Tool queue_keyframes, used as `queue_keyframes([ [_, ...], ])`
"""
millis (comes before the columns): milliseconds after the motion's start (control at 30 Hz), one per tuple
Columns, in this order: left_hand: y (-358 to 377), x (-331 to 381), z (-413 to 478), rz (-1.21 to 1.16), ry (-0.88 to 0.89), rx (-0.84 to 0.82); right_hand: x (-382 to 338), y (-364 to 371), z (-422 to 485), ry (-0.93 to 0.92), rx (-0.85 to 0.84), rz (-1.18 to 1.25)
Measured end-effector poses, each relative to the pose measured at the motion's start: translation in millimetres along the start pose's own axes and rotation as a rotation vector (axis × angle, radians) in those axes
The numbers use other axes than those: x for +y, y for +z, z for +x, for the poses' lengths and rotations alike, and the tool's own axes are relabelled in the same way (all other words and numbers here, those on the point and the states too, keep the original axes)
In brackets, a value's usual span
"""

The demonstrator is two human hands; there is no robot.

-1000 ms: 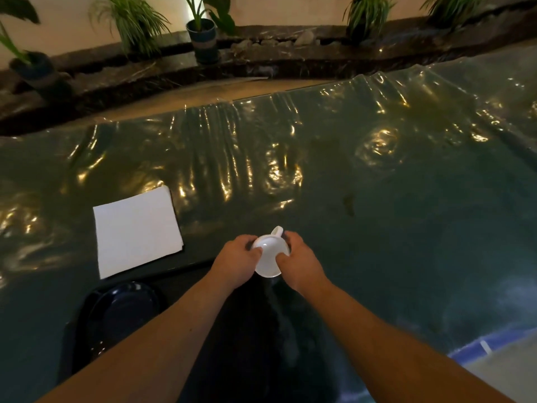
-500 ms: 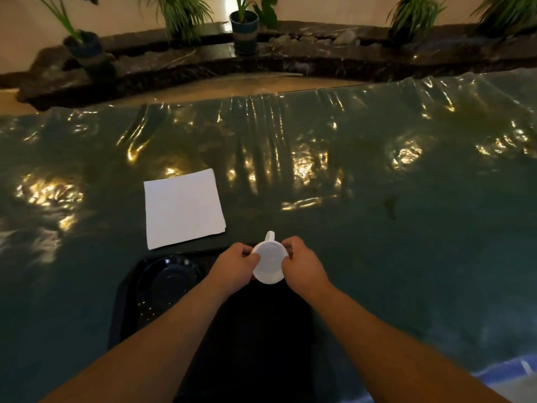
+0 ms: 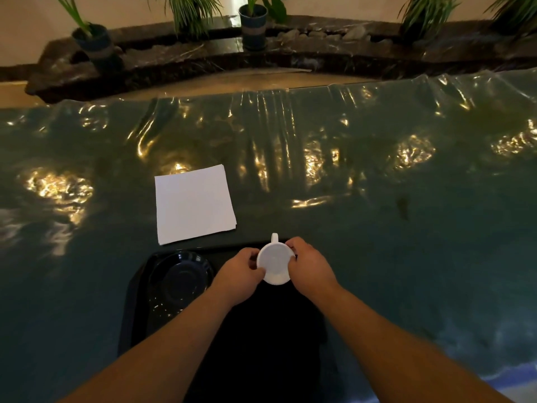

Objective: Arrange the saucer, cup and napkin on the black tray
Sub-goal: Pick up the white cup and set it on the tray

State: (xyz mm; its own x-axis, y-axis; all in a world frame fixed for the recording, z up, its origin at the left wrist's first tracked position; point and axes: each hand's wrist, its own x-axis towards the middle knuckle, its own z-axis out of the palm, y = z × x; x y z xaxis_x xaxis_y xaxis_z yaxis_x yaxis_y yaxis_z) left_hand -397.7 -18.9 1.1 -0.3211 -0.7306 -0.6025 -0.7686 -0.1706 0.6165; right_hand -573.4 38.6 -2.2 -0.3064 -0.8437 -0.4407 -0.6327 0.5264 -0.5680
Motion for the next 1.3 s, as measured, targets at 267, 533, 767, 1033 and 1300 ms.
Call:
queue_keyframes([
  [267,-4,-7,1,0.227,0.021,0.021,5,0,4,-0.024,0.020,-0.079],
  [533,-2,1,11,0.192,0.018,0.008,17,-3,7,-0.053,0.019,-0.073],
  [767,-8,8,18,0.340,0.022,-0.005,18,3,6,-0.015,0.053,-0.032],
  [1033,11,7,19,0.329,0.027,-0.036,26,-7,9,0.031,-0.001,-0.106],
  [1300,11,10,14,0.385,0.100,-0.022,20,-13,10,0.066,-0.031,-0.169],
])
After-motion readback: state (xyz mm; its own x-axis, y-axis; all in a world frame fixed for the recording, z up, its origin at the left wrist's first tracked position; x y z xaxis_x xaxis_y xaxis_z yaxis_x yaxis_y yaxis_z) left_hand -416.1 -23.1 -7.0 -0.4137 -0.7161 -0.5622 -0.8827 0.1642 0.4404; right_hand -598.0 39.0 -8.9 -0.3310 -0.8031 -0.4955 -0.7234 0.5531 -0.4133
